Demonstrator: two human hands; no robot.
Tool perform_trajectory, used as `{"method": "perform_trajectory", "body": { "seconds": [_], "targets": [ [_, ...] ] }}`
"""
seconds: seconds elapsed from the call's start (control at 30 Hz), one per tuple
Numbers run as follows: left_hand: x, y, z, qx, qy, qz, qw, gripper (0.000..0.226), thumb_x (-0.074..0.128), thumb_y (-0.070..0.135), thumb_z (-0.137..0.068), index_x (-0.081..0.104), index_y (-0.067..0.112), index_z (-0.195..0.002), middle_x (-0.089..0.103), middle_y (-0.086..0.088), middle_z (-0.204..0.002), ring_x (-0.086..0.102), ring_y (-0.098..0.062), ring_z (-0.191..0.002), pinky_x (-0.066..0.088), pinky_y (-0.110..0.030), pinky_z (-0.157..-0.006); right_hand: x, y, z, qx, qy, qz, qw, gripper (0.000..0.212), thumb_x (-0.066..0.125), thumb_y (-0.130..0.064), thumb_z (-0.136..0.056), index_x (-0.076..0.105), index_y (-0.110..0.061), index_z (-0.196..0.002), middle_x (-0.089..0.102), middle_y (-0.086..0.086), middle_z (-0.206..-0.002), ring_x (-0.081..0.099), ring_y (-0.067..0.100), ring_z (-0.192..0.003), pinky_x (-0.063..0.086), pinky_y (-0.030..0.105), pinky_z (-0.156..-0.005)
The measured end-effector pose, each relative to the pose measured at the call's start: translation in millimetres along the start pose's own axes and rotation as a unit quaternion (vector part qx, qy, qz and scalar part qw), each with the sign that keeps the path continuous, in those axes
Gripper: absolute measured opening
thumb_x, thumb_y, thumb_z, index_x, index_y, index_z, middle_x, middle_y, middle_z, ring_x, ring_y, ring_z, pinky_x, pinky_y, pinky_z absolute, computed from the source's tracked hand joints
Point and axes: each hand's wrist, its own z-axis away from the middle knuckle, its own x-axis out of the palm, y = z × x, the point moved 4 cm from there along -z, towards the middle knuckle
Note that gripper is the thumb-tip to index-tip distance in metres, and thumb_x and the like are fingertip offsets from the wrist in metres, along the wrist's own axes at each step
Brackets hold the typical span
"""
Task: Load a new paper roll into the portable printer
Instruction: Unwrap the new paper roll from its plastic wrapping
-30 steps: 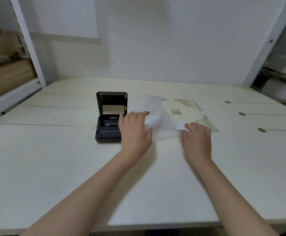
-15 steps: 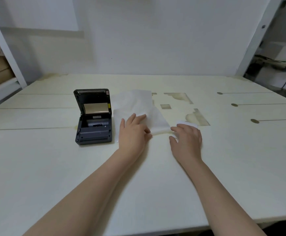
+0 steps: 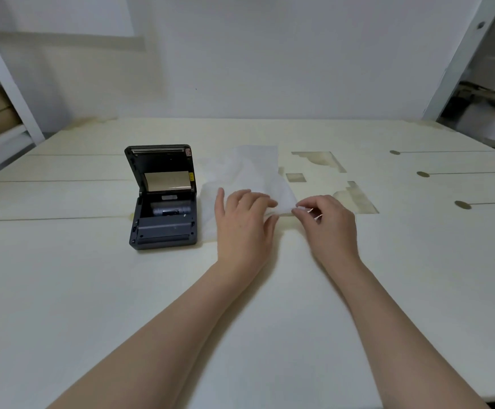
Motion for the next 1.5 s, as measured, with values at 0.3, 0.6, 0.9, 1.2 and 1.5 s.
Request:
{"method": "perform_trajectory", "body": {
  "seconds": [0.3,0.6,0.9,1.2,1.5],
  "targets": [
    [10.9,24.0,-9.4,-0.004,0.006,0.008,1.0,0.014,0.063,0.025,-0.085,0.076,0.022,-0.083,0.072,0.004,-0.074,0.065,-0.029,-0.081,0.027,-0.037,-0.1,-11.0,1.0,8.0,0.044,-0.007,-0.072,0.996,0.018,0.064,-0.009,-0.09,0.061,-0.015,-0.107,0.064,-0.01,-0.086,0.062,0.01,-0.082,0.044,0.005,-0.07],
    [5.2,35.0,-16.1,0.018,-0.009,0.0,1.0,0.015,0.066,0.037,-0.085,0.079,0.031,-0.079,0.069,0.009,-0.069,0.061,-0.026,-0.084,0.024,-0.043,-0.099,-14.6,1.1,12.0,0.057,0.014,-0.037,0.998,0.018,0.062,-0.009,-0.091,0.062,-0.016,-0.108,0.068,-0.007,-0.086,0.06,0.011,-0.08,0.041,0.019,-0.068],
    [-10.6,3.9,0.7,-0.032,-0.015,-0.077,0.996,0.011,0.068,0.033,-0.085,0.074,0.027,-0.078,0.071,0.009,-0.082,0.062,-0.028,-0.093,0.022,-0.039,-0.094,-29.9,18.0,10.8,0.104,0.116,0.041,0.987,0.026,0.056,-0.003,-0.09,0.076,-0.016,-0.1,0.071,0.005,-0.1,0.064,0.024,-0.094,0.036,0.023,-0.07],
    [-27.2,-21.9,15.8,-0.083,0.031,-0.114,0.99,0.012,0.059,0.024,-0.086,0.065,0.017,-0.081,0.066,0.0,-0.085,0.06,-0.031,-0.09,0.023,-0.034,-0.082,-30.6,25.6,10.0,0.136,0.135,0.064,0.979,0.028,0.054,-0.003,-0.089,0.075,-0.018,-0.1,0.073,0.004,-0.099,0.062,0.029,-0.099,0.036,0.027,-0.069],
    [-30.5,-22.8,17.8,-0.157,0.073,-0.099,0.98,0.013,0.055,0.02,-0.088,0.062,0.01,-0.086,0.063,-0.008,-0.089,0.056,-0.034,-0.089,0.022,-0.034,-0.077,-33.9,25.4,11.4,0.151,0.156,0.07,0.974,0.028,0.052,-0.005,-0.094,0.073,-0.018,-0.106,0.07,0.004,-0.103,0.052,0.029,-0.108,0.03,0.027,-0.069]
  ]
}}
